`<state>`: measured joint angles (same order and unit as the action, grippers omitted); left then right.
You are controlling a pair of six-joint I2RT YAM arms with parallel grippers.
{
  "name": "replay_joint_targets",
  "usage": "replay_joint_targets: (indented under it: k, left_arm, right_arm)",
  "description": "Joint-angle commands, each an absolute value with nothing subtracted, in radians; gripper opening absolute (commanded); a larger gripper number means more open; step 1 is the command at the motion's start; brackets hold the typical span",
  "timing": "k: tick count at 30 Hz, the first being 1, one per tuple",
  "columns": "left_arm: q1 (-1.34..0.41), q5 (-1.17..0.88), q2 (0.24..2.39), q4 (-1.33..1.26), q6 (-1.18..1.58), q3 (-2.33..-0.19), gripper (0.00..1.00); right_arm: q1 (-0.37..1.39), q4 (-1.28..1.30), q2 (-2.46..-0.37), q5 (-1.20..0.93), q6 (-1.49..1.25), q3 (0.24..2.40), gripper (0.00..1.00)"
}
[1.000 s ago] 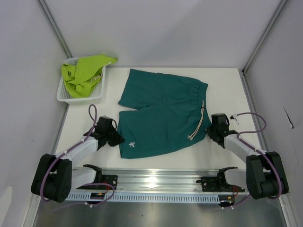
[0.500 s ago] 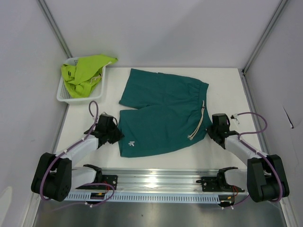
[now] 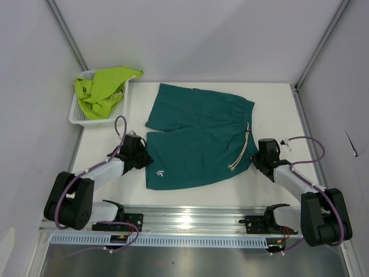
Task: Fold and stack the shorts
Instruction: Flatten the shorts out
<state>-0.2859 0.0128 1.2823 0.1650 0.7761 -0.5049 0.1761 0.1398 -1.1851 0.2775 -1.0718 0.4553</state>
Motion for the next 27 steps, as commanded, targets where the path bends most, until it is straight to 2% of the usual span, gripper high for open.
replay_joint_targets:
  k: [1,4,5,18,27]
  left_arm:
    - [-0.295,0.008,1.333,0.126,0.726,-0.537,0.32]
    - [-0.295,0.008,1.336,0.132,0.719,-0.546,0.14]
    - [-0.295,0.012,1.33,0.136,0.718,-0.548,0.01]
    - [-0.272,0.048,1.272,0.311,0.683,-0.626,0.0]
    - [-0.137,0.038,1.19,0.356,0.64,-0.597,0.0]
  right_arm:
    - [0.172,0.097,-1.192,0.293,-1.062,0.453,0.0]
    - [0.17,0.095,-1.196,0.29,-1.06,0.453,0.0]
    - [0.172,0.098,-1.197,0.29,-1.06,0.453,0.0]
    - [0.17,0.138,-1.189,0.328,-1.083,0.442,0.0]
    - [0.172,0.137,-1.206,0.324,-1.094,0.437,0.0]
